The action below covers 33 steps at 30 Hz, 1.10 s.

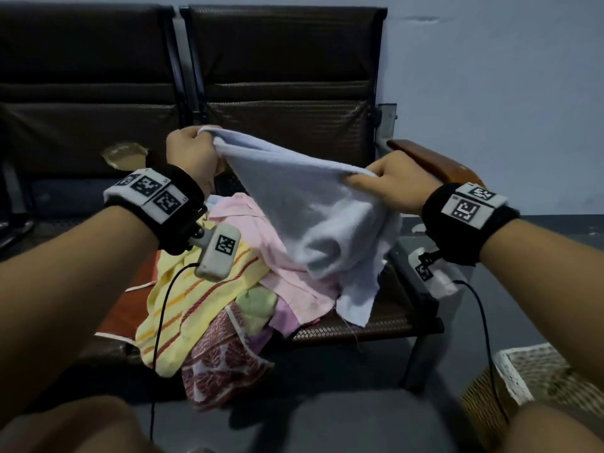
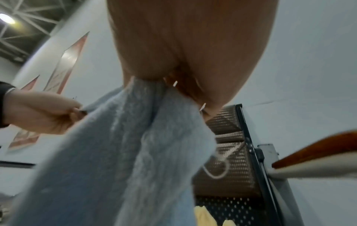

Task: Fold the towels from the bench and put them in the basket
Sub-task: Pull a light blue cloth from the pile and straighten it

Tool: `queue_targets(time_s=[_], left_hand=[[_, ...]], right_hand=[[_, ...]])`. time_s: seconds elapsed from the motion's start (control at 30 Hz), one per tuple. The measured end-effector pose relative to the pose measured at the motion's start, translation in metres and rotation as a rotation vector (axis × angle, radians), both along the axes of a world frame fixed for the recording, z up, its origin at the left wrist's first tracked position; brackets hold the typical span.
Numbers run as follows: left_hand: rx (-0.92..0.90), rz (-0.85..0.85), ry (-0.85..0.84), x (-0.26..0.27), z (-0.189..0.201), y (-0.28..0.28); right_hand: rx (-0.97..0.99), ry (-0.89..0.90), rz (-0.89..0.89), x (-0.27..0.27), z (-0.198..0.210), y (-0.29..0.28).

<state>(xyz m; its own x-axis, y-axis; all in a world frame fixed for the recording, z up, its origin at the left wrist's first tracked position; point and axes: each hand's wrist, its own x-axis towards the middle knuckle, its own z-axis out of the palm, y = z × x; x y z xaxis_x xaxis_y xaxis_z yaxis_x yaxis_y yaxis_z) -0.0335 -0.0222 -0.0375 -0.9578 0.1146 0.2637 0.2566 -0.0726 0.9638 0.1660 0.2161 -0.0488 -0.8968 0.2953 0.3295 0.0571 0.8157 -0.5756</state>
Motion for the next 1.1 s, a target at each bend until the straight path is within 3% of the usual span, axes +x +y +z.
queue_targets(time_s=[0.13, 0.23, 0.43, 0.53, 0.77, 0.83, 0.93, 1.03, 1.1], left_hand=[[0.100, -0.028, -0.120, 0.008, 0.018, -0.002], [0.020, -0.071, -0.051, 0.009, 0.023, -0.002], [-0.259, -0.055, 0.026, 0.001, 0.011, -0.014], [-0.272, -0.043, 0.048, -0.005, 0.012, -0.021], [-0.306, 0.163, 0.156, -0.013, 0.031, -0.027], [-0.375, 0.125, 0.159, -0.017, 0.041, -0.024], [-0.308, 0.056, 0.152, -0.013, 0.053, -0.024], [-0.116, -0.217, 0.095, -0.004, 0.053, -0.028], [-0.084, -0.355, 0.090, -0.004, 0.050, -0.034]], right_hand=[[0.372, -0.160, 0.059, 0.002, 0.010, -0.002], [0.520, -0.316, 0.046, 0.005, 0.003, 0.001], [0.366, -0.134, -0.092, 0.010, 0.011, 0.021], [0.383, -0.175, -0.043, 0.008, 0.019, 0.023], [0.435, -0.157, 0.034, 0.001, 0.041, 0.024], [0.403, -0.094, 0.051, -0.001, 0.047, 0.025], [0.367, 0.017, 0.011, -0.001, 0.055, 0.029], [0.314, 0.067, -0.066, 0.000, 0.058, 0.034], [0.172, 0.117, -0.113, 0.000, 0.057, 0.036]])
